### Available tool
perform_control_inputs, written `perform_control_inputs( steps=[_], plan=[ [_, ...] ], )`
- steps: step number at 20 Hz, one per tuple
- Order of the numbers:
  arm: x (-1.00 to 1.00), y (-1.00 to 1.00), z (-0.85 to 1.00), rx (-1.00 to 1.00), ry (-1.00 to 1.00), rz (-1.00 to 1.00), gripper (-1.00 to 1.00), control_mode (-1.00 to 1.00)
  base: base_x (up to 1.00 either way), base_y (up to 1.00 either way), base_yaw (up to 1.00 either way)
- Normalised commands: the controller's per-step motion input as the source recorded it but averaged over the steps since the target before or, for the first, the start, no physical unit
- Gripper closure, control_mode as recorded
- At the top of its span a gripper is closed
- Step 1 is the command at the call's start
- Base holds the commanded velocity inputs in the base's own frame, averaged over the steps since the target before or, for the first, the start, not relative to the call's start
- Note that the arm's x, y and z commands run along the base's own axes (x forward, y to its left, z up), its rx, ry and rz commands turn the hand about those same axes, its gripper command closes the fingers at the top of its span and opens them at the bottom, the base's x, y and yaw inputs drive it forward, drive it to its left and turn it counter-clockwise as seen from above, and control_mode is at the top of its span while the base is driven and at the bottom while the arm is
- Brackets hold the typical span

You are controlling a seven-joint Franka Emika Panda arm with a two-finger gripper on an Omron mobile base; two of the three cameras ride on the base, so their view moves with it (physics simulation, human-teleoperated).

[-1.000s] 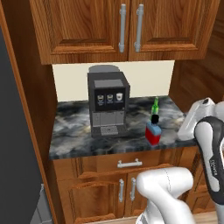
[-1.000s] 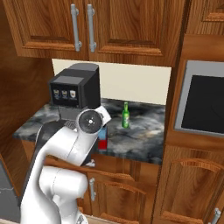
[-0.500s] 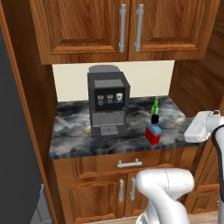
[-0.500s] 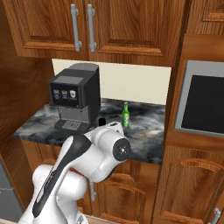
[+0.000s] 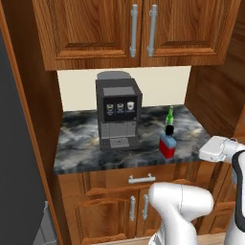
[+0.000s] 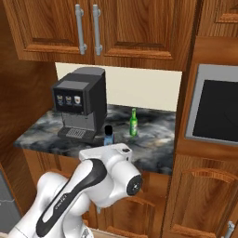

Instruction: Place the liquor and beer on the top shelf of the fridge to keep them out of children's reach, and place the sweet potato on lower shelves for easy access.

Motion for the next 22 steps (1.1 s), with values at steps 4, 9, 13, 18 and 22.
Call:
perform_control_inputs(
  steps=[4,9,13,18,22],
  plan=[
    [0.12,0.23,-0.06,0.19,-0.14,-0.10,-1.00,-1.00,0.00,0.00,0.00],
    [0.23,0.05,-0.12,0.06,-0.15,-0.11,-1.00,-1.00,0.00,0.00,0.00],
    [0.33,0.00,-0.09,0.01,-0.13,-0.07,-1.00,-1.00,0.00,0.00,0.00],
    [0.28,0.00,-0.01,0.00,-0.07,-0.02,-1.00,-1.00,0.00,0.00,0.00],
    [0.21,0.00,-0.01,0.00,0.00,0.00,-1.00,-1.00,0.00,0.00,0.00]
  ],
)
